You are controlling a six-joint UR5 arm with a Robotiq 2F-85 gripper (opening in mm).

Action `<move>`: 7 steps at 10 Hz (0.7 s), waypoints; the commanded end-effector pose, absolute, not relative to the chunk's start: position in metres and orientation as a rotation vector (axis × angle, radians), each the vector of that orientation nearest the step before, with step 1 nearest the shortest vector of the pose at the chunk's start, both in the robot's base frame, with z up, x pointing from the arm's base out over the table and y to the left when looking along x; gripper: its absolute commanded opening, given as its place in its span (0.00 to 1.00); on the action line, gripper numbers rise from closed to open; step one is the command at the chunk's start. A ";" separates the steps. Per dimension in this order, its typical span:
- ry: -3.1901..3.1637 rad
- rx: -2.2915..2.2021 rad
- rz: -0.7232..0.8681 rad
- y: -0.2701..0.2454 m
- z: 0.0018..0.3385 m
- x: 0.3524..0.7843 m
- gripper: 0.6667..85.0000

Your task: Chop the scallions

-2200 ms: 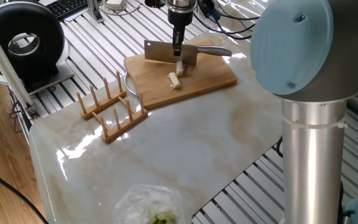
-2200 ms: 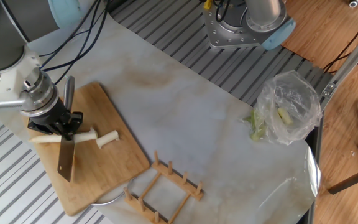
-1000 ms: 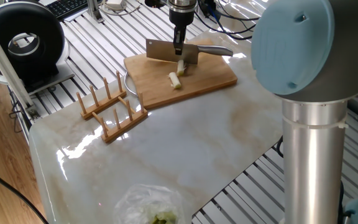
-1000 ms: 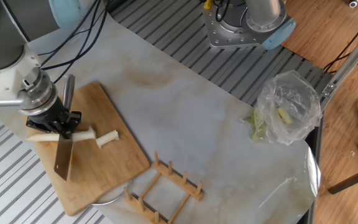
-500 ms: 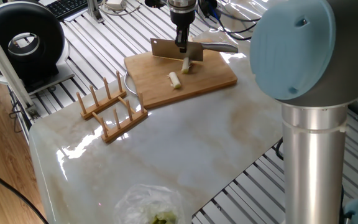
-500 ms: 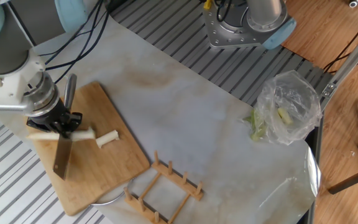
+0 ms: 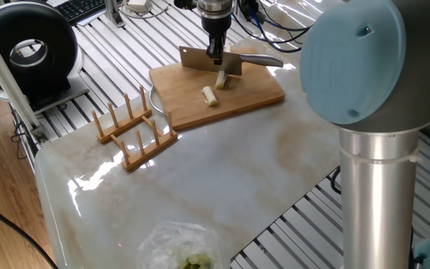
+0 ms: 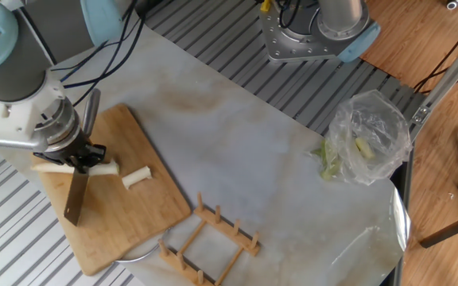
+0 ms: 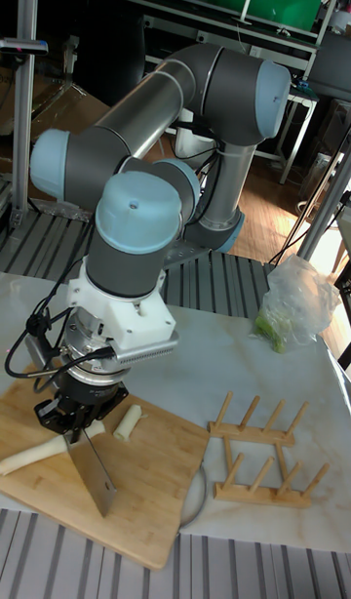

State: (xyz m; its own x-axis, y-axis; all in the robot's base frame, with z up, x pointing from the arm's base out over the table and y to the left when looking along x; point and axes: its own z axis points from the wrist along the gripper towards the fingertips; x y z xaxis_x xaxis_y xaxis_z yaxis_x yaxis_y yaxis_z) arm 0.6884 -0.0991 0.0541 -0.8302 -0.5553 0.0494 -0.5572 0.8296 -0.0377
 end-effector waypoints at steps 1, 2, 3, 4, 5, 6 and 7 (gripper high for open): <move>-2.993 0.889 0.057 -0.100 0.049 0.688 0.01; -2.991 0.893 0.057 -0.103 0.050 0.686 0.01; -2.980 0.882 0.055 -0.105 0.054 0.682 0.01; -2.975 0.875 0.052 -0.104 0.058 0.680 0.01; -2.969 0.871 0.051 -0.103 0.061 0.679 0.01; -2.970 0.863 0.049 -0.101 0.061 0.680 0.01; -2.975 0.863 0.021 -0.098 0.056 0.681 0.01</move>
